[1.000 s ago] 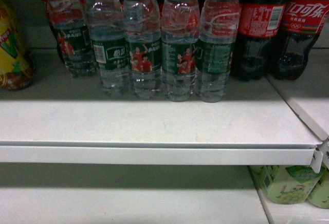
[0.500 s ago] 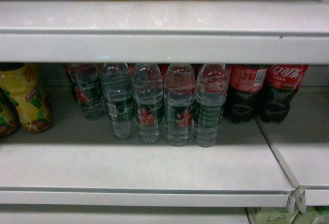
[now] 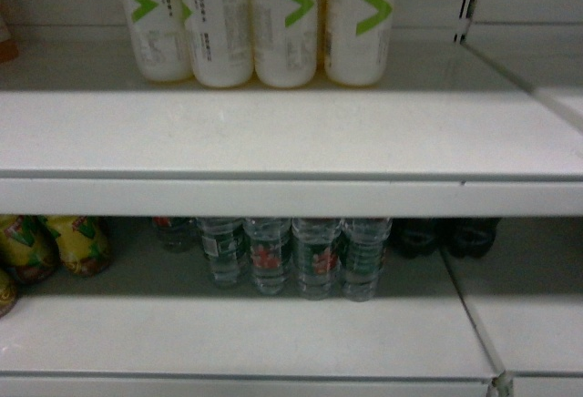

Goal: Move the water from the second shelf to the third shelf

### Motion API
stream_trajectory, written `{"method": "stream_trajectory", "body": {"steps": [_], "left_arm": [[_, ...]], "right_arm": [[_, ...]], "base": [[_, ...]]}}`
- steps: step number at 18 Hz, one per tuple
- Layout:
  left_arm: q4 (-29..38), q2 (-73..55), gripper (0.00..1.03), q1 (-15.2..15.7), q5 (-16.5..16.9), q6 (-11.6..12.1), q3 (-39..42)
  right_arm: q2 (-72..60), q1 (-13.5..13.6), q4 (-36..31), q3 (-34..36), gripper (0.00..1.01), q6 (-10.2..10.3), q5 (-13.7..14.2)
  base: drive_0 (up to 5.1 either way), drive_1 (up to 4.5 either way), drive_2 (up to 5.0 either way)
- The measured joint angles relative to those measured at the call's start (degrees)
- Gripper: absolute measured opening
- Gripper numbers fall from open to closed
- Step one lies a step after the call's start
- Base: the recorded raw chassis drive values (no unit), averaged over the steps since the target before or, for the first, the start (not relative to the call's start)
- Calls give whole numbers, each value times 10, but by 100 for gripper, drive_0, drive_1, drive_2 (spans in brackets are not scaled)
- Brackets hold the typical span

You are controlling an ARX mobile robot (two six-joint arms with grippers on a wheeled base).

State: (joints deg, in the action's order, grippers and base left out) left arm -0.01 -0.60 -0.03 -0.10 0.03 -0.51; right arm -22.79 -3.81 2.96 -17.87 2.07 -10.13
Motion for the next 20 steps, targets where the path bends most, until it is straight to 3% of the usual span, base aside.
{"method": "stream_trajectory", "body": {"steps": [20], "left_arm": [[-2,0,98,0,1,0,0]], "right_arm": [[0,0,0,-1,39,0,0]], "base": [[0,0,0]]}}
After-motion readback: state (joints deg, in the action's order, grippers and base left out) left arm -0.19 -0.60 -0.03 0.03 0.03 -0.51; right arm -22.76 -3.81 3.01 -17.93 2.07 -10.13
